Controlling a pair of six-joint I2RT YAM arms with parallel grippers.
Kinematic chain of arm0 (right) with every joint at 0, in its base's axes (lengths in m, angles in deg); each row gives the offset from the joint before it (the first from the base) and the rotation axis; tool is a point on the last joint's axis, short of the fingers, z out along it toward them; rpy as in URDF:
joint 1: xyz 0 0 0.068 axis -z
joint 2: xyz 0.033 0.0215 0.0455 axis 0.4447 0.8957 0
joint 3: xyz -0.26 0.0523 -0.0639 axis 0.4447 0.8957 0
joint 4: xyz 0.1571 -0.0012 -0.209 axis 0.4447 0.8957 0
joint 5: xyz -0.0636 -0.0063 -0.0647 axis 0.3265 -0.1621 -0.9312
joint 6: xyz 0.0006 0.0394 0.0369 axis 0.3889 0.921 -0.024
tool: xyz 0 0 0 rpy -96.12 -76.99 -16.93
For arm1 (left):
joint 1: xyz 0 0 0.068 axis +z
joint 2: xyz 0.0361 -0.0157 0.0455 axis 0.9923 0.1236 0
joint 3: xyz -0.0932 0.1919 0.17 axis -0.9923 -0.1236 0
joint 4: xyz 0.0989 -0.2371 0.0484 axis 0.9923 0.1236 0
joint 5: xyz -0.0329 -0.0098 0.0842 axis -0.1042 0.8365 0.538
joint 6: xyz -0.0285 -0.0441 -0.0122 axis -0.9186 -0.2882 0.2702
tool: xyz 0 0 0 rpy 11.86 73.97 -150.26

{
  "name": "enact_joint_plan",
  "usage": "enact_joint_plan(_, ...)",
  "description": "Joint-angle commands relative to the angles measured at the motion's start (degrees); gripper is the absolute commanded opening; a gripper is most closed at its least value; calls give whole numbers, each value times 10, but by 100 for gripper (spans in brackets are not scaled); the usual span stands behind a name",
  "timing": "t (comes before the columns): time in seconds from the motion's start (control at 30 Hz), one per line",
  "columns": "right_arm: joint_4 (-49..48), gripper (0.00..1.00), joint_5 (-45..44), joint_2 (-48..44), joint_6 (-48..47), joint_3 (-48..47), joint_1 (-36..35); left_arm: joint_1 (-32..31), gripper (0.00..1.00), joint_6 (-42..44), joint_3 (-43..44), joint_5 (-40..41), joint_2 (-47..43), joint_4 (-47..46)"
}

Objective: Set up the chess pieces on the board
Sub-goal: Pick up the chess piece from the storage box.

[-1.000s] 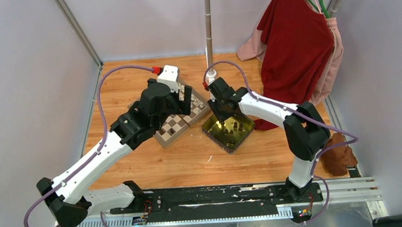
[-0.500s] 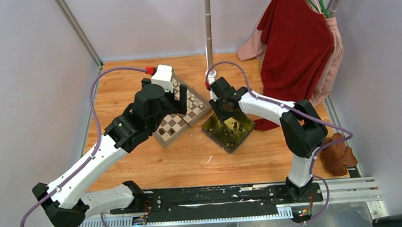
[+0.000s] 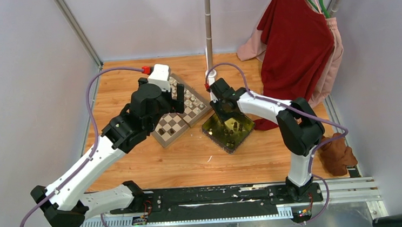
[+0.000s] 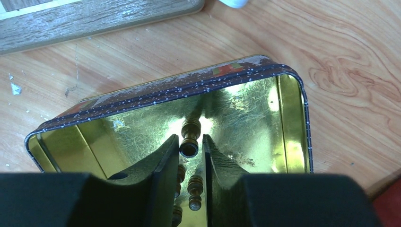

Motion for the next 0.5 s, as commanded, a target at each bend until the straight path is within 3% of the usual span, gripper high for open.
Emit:
enact_joint_plan(0.0,4,26,23,8,3,8,7,6,94,6,13,7,-15,2)
enact_joint_plan(0.1,6,19,26,7,3,8,7,8,94,5,12,9,-18,4)
enact_joint_plan(0.47,13,10,22,-12,0,10,7,12,94,6,16,24,-33,10)
